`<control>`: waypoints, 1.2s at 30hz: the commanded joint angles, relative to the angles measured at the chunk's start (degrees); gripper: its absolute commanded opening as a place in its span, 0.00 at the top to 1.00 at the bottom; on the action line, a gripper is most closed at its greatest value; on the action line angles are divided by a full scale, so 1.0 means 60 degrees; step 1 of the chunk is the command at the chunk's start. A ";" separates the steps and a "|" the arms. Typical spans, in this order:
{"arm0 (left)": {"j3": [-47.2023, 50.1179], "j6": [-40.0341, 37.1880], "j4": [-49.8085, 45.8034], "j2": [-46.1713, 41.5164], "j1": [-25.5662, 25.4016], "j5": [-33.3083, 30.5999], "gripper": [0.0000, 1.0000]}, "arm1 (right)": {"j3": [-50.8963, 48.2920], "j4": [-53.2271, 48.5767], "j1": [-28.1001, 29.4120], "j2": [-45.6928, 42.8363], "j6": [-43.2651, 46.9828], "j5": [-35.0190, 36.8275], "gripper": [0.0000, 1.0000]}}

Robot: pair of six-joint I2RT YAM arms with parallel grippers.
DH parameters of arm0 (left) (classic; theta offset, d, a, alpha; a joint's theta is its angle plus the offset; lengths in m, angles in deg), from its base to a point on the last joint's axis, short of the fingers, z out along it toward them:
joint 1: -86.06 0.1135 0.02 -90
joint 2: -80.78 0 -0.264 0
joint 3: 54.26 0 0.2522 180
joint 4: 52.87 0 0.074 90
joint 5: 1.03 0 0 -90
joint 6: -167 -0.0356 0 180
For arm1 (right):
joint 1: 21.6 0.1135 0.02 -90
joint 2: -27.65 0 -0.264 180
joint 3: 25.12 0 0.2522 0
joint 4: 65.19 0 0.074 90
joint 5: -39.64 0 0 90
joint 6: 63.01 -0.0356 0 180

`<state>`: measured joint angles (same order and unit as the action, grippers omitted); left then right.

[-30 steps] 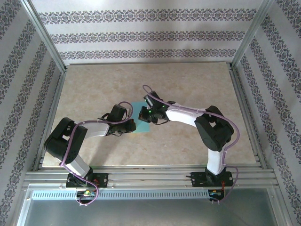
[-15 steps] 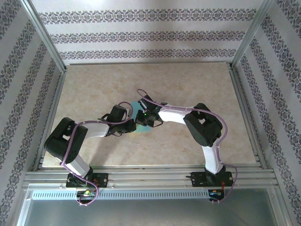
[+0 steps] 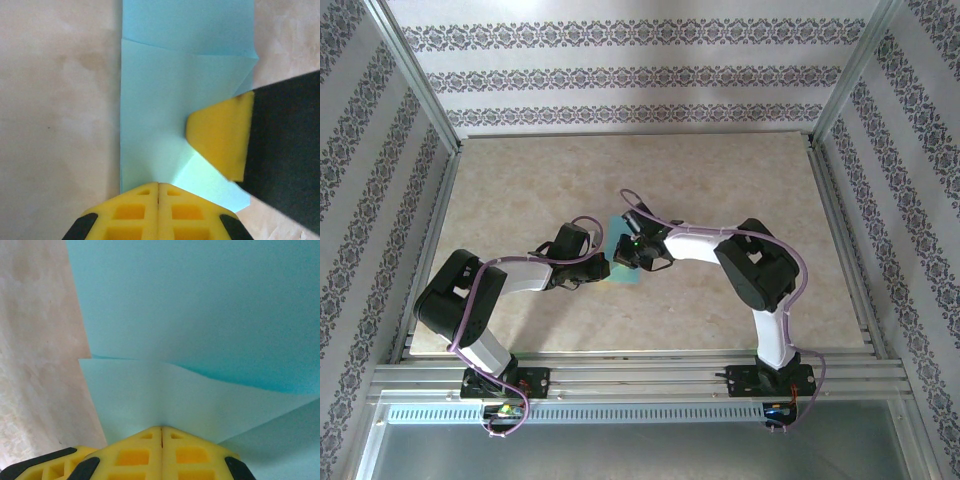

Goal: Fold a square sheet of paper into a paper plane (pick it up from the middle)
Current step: Fold the triangle a second time at the center of the table.

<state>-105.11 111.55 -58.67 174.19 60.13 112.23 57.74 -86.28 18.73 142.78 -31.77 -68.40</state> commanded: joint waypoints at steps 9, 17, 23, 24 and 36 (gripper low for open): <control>0.0570 0.0071 -0.1279 0.0384 -0.0106 -0.0581 1.00 | -0.1180 0.1279 -0.1552 -0.0266 0.0934 0.0226 1.00; 0.0383 0.0022 -0.1258 0.0414 -0.0107 -0.0494 1.00 | -0.1805 0.2449 -0.2394 -0.1266 0.1928 -0.0274 1.00; 0.0292 0.0036 -0.1227 0.0385 -0.0110 -0.0466 1.00 | -0.1687 0.2118 -0.1552 -0.2052 0.1789 -0.0210 1.00; 0.0270 0.0043 -0.1227 0.0398 -0.0104 -0.0463 1.00 | -0.1716 0.2101 -0.1333 -0.2037 0.1591 -0.0115 1.00; 0.0284 0.0058 -0.1169 0.0415 -0.0107 -0.0435 1.00 | -0.1063 0.2173 -0.0019 -0.0603 0.0271 -0.0382 1.00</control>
<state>-104.78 111.77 -57.94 174.23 60.13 112.26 49.35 -72.97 17.71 137.54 -28.40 -70.37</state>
